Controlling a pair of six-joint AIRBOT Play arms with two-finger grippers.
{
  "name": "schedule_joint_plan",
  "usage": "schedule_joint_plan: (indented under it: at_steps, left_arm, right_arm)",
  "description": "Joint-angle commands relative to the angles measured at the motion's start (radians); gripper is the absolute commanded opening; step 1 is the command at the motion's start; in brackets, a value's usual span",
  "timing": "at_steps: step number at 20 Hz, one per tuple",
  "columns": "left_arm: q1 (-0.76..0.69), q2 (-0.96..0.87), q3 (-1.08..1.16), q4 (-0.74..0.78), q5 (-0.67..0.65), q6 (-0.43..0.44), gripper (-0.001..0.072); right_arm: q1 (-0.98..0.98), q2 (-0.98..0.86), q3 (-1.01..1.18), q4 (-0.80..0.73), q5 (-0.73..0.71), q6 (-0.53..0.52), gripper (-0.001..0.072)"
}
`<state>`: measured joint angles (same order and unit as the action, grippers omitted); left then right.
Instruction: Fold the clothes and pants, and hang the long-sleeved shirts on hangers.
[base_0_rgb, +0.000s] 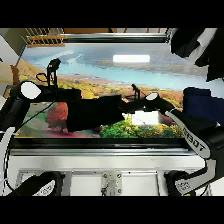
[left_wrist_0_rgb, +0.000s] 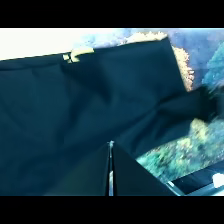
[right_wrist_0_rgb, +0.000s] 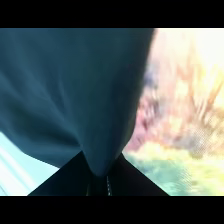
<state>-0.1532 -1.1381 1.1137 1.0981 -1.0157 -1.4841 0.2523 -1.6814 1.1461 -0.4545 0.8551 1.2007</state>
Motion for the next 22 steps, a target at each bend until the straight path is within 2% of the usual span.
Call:
schedule_joint_plan:
  at_steps: [1, 3, 5, 10, 13, 18, 22]
  left_arm:
    - [-0.001, 0.000, 0.000, 0.001, -0.005, -0.001, 0.0007]
    - [-0.001, 0.000, 0.000, 0.001, -0.005, -0.001, 0.0007]
    - [-0.001, 0.000, 0.000, 0.001, -0.005, -0.001, 0.0007]
    - [-0.001, 0.000, 0.000, 0.000, -0.005, -0.001, 0.0007]
    - [-0.001, 0.000, 0.000, 0.000, -0.005, -0.001, 0.0007]
    - [-0.001, 0.000, -0.001, 0.000, -0.005, -0.001, 0.0007]
    - [-0.001, 0.000, -0.001, 0.000, -0.008, -0.001, 0.0007]
  right_arm:
    - [-0.160, 0.083, 0.105, -0.205, 0.064, 0.084, 0.0013]
    - [-0.312, 0.146, 0.181, -0.380, 0.113, 0.176, 0.0013]
    - [-0.476, 0.206, 0.243, -0.482, 0.143, 0.223, 0.0013]
    - [-0.870, 0.354, 0.294, -0.499, 0.120, 0.223, 0.0013]
    - [-1.041, 0.422, 0.292, -0.584, 0.127, 0.291, 0.0012]
    - [-1.115, 0.479, 0.273, -0.786, 0.268, 0.319, 0.0013]
    - [-1.115, 0.493, 0.203, -0.860, 0.344, 0.318, 0.0013]
